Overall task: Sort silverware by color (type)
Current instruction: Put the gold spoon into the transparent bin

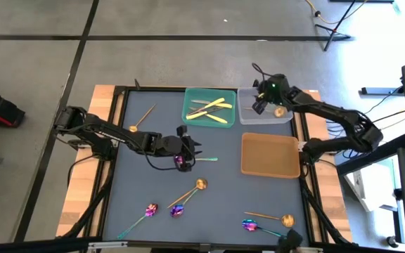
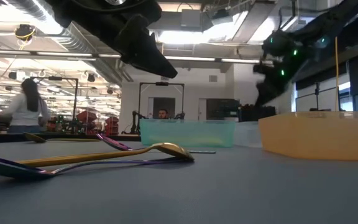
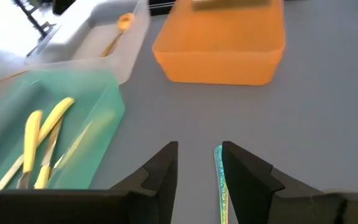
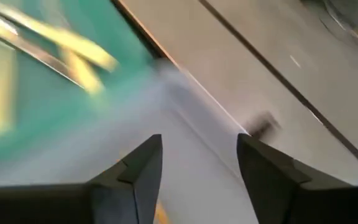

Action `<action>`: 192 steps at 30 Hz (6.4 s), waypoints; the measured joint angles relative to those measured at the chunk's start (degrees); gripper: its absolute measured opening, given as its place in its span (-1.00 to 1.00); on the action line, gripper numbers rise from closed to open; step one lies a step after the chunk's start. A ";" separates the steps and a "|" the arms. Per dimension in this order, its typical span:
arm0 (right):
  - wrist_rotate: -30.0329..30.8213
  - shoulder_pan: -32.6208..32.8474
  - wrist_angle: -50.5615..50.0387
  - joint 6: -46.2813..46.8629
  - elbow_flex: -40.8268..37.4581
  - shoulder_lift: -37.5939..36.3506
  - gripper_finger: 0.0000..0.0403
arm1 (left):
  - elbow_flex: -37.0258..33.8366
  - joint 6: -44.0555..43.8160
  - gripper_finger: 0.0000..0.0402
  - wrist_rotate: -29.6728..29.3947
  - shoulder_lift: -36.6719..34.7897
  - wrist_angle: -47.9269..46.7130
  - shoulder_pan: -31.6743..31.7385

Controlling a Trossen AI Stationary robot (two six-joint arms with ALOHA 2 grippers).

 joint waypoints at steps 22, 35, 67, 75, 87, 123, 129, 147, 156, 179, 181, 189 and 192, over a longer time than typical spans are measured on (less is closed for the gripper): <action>-16.46 31.86 39.21 4.58 -12.32 -4.79 -0.26 | 0.10 -15.35 -0.17 -4.94 -11.06 -23.08 21.99; -16.49 43.68 41.13 0.92 -15.40 -3.42 -0.26 | 0.04 -21.22 -0.18 -4.60 -11.02 -41.42 35.86; -14.31 43.77 37.10 -0.62 -15.38 -3.42 -0.26 | 0.02 -19.61 -0.18 6.32 2.73 -50.36 54.16; -14.31 43.78 37.05 -0.65 -15.35 -3.42 -0.26 | 0.72 -14.99 -0.22 15.12 6.69 -50.91 57.58; -14.33 43.79 36.64 -0.07 -15.31 -3.00 -0.26 | 0.70 -13.06 -0.89 16.59 6.49 -50.03 57.45; 1.17 43.77 37.36 6.68 -15.31 -0.49 0.45 | 0.55 -13.90 -0.86 18.60 -17.75 -35.33 27.38; 1.17 43.79 37.44 6.66 -15.31 -0.49 0.45 | 0.55 -13.81 -0.86 19.43 -17.75 -28.71 20.67; -1.39 43.79 40.67 6.94 -15.31 -0.49 0.44 | 0.55 -8.36 -0.85 15.89 -16.80 -10.09 9.77; -1.43 43.79 41.63 7.06 -15.33 -0.51 0.44 | 0.55 -4.10 -0.85 15.01 -9.43 2.34 7.87; -7.49 43.83 42.41 7.09 -15.35 -0.46 0.44 | 0.57 4.88 -0.85 6.85 0.68 20.82 3.87; -7.49 43.83 44.05 7.09 -15.35 0.15 0.44 | 0.57 4.97 -0.85 7.08 0.68 21.75 3.79; -10.46 43.81 51.50 7.11 -15.35 5.16 0.44 | 0.61 6.28 -0.85 6.91 0.66 22.55 3.59; -10.48 43.81 55.40 7.11 -15.35 7.13 0.44 | 0.61 6.28 -0.85 6.92 0.66 22.56 3.59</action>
